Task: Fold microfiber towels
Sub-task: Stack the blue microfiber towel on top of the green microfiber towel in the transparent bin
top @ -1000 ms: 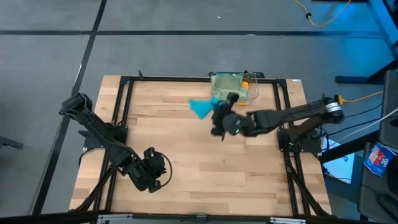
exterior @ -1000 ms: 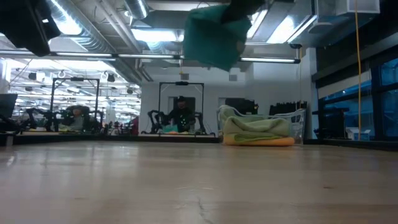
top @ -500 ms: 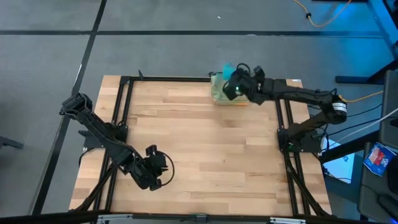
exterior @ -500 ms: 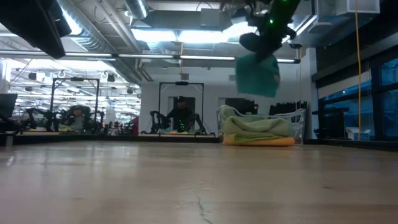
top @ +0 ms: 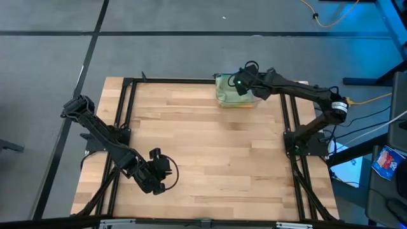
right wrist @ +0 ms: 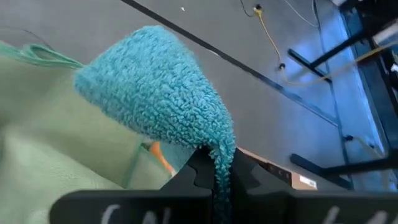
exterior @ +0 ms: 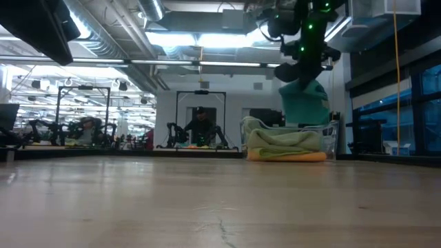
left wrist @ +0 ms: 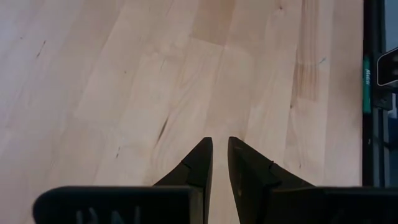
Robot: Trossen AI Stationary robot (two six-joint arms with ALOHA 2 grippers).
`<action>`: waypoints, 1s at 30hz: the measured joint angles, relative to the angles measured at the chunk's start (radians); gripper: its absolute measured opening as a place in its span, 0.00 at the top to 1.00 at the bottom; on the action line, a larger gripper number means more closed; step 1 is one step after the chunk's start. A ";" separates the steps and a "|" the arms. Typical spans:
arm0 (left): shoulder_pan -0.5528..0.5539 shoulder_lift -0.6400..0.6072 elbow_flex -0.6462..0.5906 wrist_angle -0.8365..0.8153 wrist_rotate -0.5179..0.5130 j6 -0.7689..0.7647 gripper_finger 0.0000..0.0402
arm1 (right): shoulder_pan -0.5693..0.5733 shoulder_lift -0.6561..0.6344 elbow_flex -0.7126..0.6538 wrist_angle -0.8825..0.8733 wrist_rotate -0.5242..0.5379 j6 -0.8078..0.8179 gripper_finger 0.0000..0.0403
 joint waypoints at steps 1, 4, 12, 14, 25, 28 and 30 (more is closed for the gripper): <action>0.000 0.000 0.000 0.000 0.000 0.000 0.89 | 0.000 0.009 0.000 -0.007 0.009 0.016 0.98; -0.002 0.000 0.000 0.000 0.001 0.000 0.89 | 0.000 0.035 0.000 -0.012 0.009 0.050 0.98; -0.002 0.000 0.000 0.000 0.001 -0.002 0.89 | 0.000 0.203 0.001 0.075 -0.078 0.066 0.98; -0.002 0.000 0.000 0.000 0.001 -0.002 0.89 | 0.000 0.244 0.001 0.126 -0.121 0.045 0.98; -0.002 0.000 0.000 0.000 0.002 -0.003 0.89 | -0.004 0.312 0.001 0.388 -0.380 -0.059 0.85; -0.002 0.000 0.000 0.000 0.001 -0.003 0.89 | -0.008 0.309 0.001 0.415 -0.443 -0.069 0.81; -0.002 0.000 0.000 0.000 0.001 -0.004 0.89 | -0.008 0.308 0.001 0.421 -0.472 -0.090 0.78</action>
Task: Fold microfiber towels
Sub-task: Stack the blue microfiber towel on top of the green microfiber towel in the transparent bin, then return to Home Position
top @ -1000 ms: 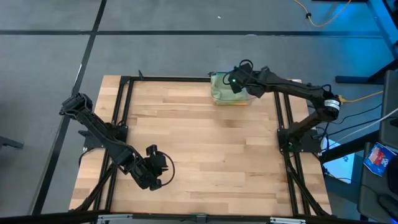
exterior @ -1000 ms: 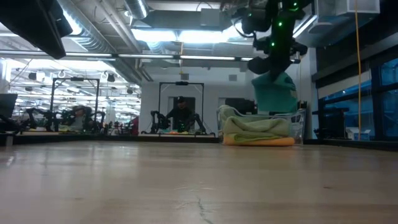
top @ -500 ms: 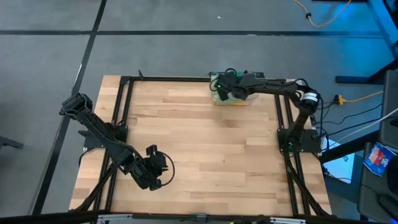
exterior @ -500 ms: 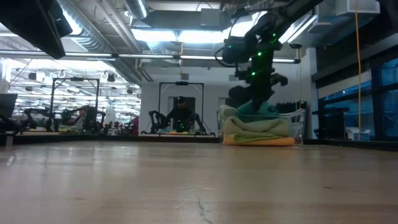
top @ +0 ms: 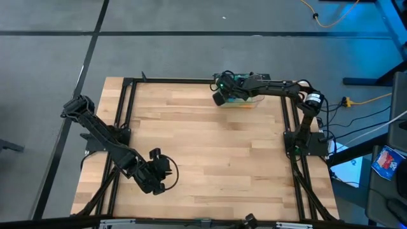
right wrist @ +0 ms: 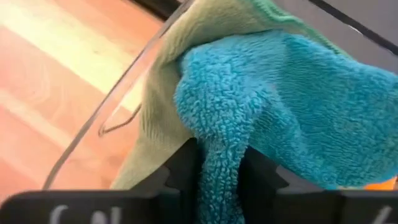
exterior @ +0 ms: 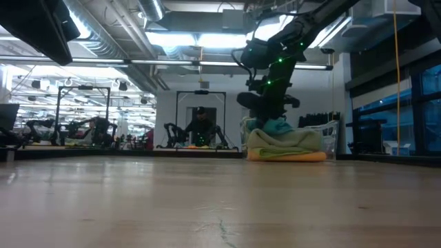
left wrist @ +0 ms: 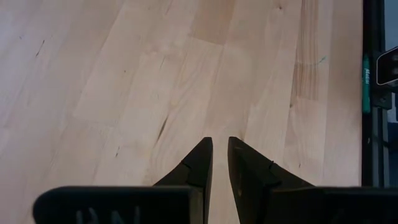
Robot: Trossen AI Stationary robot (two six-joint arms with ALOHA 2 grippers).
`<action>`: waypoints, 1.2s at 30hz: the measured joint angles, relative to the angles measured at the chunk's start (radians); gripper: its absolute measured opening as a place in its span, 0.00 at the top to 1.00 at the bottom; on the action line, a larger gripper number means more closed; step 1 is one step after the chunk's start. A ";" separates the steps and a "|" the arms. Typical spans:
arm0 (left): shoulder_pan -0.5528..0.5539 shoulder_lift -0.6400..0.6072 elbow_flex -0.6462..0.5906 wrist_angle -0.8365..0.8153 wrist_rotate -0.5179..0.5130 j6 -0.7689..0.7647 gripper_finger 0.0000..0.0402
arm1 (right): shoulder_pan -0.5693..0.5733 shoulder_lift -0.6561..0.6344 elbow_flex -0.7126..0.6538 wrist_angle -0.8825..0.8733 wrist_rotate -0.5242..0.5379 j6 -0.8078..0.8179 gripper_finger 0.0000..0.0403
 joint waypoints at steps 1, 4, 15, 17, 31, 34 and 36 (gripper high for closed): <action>0.000 0.000 0.000 0.000 0.000 0.000 0.89 | 0.000 0.000 0.000 -0.002 -0.009 -0.014 0.76; 0.000 0.000 0.000 0.000 0.000 0.000 0.89 | 0.000 -0.001 0.000 -0.025 -0.010 -0.038 0.69; 0.000 0.000 0.000 0.000 0.000 0.000 0.89 | 0.001 -0.061 0.000 -0.116 -0.021 -0.164 0.49; 0.000 0.000 0.000 0.000 0.000 0.000 0.89 | 0.001 -0.095 0.000 -0.133 -0.029 -0.162 0.48; 0.004 -0.001 0.000 -0.006 -0.011 0.022 0.89 | 0.076 -0.465 -0.009 -0.369 -0.255 -0.107 0.48; 0.061 -0.060 -0.002 -0.084 -0.043 0.025 0.89 | 0.125 -0.519 -0.028 -0.364 -0.342 -0.174 0.48; 0.100 -0.125 -0.002 -0.141 -0.070 0.028 0.89 | 0.169 -0.575 -0.050 -0.367 -0.427 -0.208 0.48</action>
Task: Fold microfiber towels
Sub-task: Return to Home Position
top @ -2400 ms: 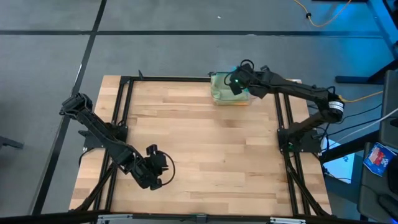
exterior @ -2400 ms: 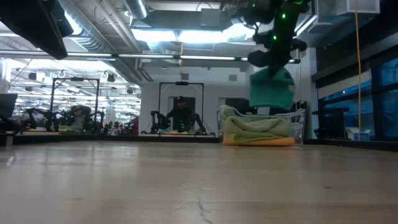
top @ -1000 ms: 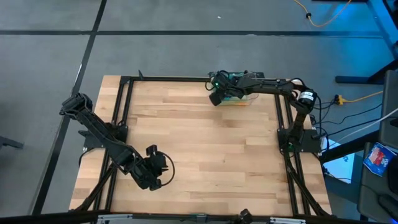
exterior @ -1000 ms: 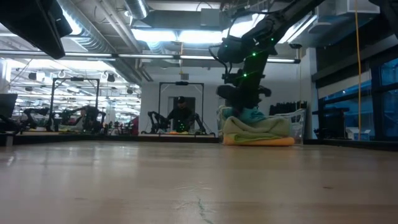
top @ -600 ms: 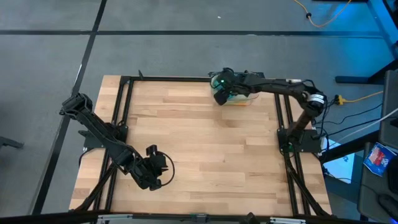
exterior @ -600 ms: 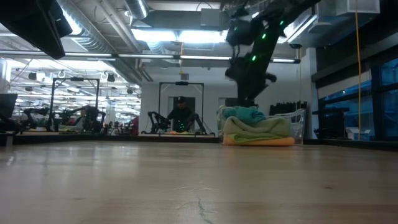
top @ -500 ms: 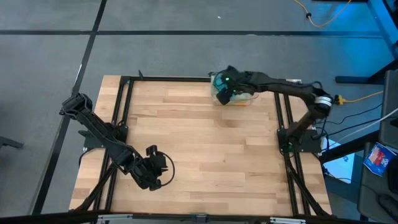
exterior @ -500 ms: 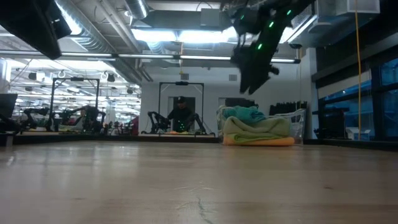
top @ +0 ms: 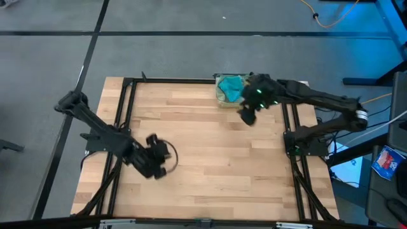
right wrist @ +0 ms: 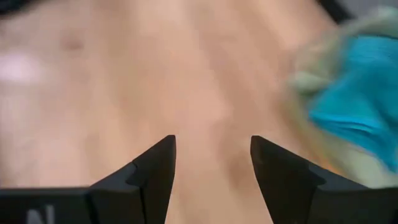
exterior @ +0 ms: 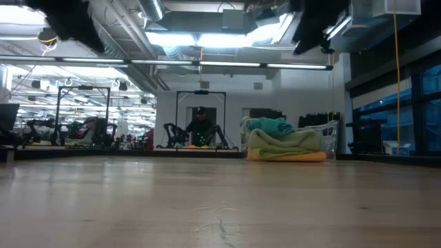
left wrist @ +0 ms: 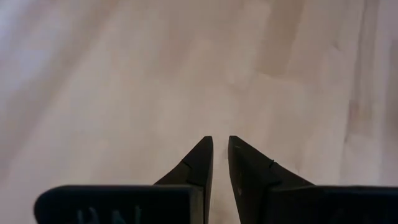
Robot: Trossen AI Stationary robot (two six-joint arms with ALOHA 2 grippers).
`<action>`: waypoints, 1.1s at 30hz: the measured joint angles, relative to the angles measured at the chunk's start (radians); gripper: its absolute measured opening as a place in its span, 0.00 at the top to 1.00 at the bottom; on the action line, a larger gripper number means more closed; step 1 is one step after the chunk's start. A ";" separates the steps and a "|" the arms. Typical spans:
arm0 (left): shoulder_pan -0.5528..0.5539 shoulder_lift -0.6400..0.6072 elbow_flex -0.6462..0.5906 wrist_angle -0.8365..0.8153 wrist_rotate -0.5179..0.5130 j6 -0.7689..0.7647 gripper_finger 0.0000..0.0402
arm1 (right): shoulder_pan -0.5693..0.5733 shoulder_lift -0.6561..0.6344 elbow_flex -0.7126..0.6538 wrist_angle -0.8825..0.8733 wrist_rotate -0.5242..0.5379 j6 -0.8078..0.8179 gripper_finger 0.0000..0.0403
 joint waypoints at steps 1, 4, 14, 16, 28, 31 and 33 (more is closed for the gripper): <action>0.011 -0.041 0.000 -0.026 -0.017 0.015 0.89 | 0.021 -0.036 -0.014 0.002 -0.031 -0.006 0.48; 0.025 -0.180 -0.002 -0.032 -0.093 0.131 0.89 | 0.073 -0.158 -0.088 0.017 -0.030 0.001 0.48; 0.135 -0.588 -0.365 0.583 0.067 0.718 0.89 | 0.149 -0.645 -0.544 0.559 -0.023 -0.005 0.48; 0.192 -0.656 -0.446 0.682 0.215 0.761 0.89 | 0.149 -0.712 -0.591 0.636 -0.028 -0.021 0.48; 0.308 -0.786 -0.776 1.082 0.369 0.752 0.89 | 0.149 -0.886 -0.722 0.709 -0.080 -0.095 0.48; 0.308 -0.787 -0.802 1.100 0.360 0.706 0.89 | 0.149 -0.886 -0.747 0.724 -0.079 -0.131 0.48; 0.308 -0.787 -0.807 1.097 0.360 0.661 0.89 | 0.149 -0.886 -0.759 0.725 -0.080 -0.130 0.48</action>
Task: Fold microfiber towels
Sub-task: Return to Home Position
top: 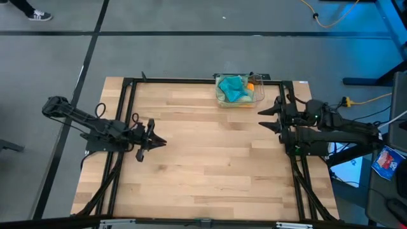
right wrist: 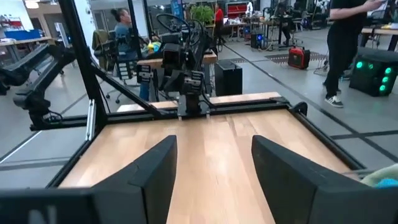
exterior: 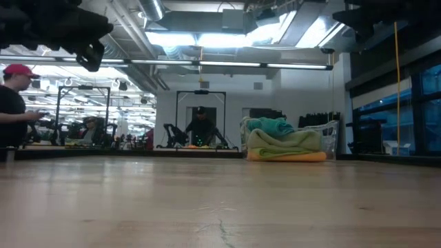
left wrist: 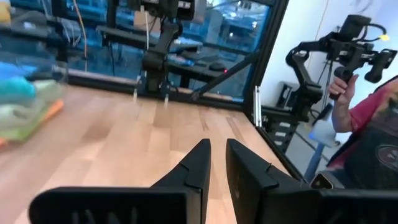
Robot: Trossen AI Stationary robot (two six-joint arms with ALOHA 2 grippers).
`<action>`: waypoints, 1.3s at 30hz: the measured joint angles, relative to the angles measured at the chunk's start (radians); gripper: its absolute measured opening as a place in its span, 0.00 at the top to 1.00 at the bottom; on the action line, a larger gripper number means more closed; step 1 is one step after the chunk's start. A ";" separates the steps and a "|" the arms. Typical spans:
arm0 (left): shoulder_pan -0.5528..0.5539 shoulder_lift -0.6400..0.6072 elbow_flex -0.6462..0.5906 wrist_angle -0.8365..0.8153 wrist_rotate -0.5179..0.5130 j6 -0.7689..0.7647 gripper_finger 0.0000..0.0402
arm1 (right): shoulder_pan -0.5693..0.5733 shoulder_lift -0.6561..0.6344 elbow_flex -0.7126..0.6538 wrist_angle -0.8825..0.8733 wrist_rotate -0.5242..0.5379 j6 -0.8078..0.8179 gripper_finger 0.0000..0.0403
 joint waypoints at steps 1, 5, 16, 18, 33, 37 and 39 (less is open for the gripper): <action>0.000 0.000 0.000 -0.011 0.000 -0.011 0.89 | 0.000 0.000 -0.004 -0.001 0.000 0.000 0.48; 0.000 0.000 -0.001 -0.035 0.000 -0.013 0.89 | 0.000 0.000 -0.021 -0.008 -0.048 -0.002 0.48; 0.000 0.000 -0.001 -0.037 -0.001 -0.014 0.89 | 0.000 -0.080 -0.127 -0.007 -0.071 0.005 0.48; 0.000 0.000 -0.001 -0.036 -0.001 -0.014 0.89 | 0.000 -0.107 -0.209 0.076 -0.071 0.017 0.48; 0.000 0.000 -0.001 -0.036 -0.001 -0.014 0.89 | 0.000 -0.275 -0.470 0.179 -0.085 0.025 0.48; 0.000 0.000 -0.001 -0.037 -0.001 -0.014 0.89 | 0.000 -0.273 -0.470 0.179 -0.086 0.027 0.48; 0.000 0.000 -0.001 -0.037 -0.001 -0.014 0.89 | 0.000 -0.273 -0.470 0.178 -0.085 0.025 0.48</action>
